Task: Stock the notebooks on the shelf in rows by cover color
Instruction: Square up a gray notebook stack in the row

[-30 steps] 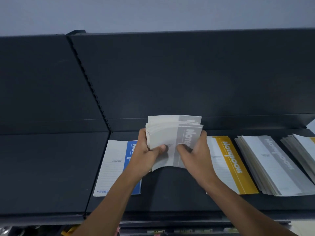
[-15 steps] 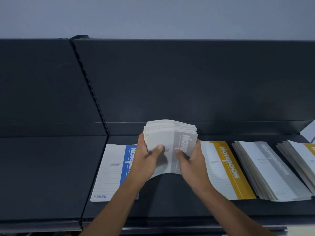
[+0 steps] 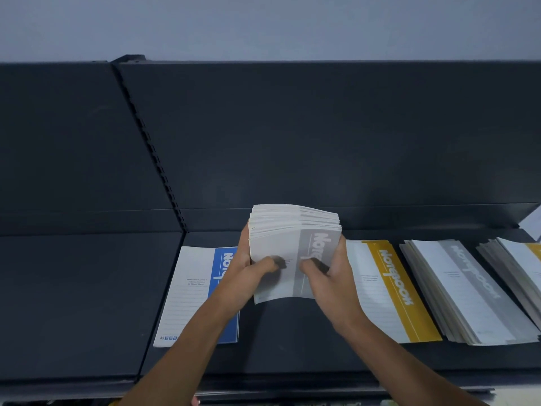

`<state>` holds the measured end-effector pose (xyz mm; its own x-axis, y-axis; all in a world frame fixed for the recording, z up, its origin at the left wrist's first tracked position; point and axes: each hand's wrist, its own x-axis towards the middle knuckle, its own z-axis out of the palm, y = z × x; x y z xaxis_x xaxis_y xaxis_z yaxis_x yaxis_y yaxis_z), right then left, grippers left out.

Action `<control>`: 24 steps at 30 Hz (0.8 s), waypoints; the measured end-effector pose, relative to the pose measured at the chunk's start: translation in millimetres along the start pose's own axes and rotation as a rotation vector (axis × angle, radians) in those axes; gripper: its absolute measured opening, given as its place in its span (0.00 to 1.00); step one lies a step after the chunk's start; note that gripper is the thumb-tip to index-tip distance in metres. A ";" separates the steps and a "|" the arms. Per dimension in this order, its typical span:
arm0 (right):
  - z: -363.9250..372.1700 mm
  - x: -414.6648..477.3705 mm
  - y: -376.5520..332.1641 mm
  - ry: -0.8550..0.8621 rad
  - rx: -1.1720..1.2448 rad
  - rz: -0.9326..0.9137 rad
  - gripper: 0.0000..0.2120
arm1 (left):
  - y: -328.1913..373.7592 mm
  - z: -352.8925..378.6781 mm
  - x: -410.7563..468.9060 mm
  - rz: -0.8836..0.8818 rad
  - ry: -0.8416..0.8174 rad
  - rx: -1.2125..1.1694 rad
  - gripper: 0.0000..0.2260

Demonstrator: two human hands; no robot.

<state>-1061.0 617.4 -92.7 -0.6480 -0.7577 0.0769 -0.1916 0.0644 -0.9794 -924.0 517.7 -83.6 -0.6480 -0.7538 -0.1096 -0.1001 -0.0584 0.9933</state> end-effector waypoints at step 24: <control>-9.6 46.0 -0.4 0.015 -0.522 0.102 0.14 | 0.1 10.7 25.4 0.021 0.366 0.704 0.10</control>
<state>-1097.8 588.7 -87.0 -0.6920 -0.7218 -0.0073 -0.4663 0.4547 -0.7588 -948.6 505.6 -86.7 -0.3781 -0.9245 0.0491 -0.6235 0.2935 0.7246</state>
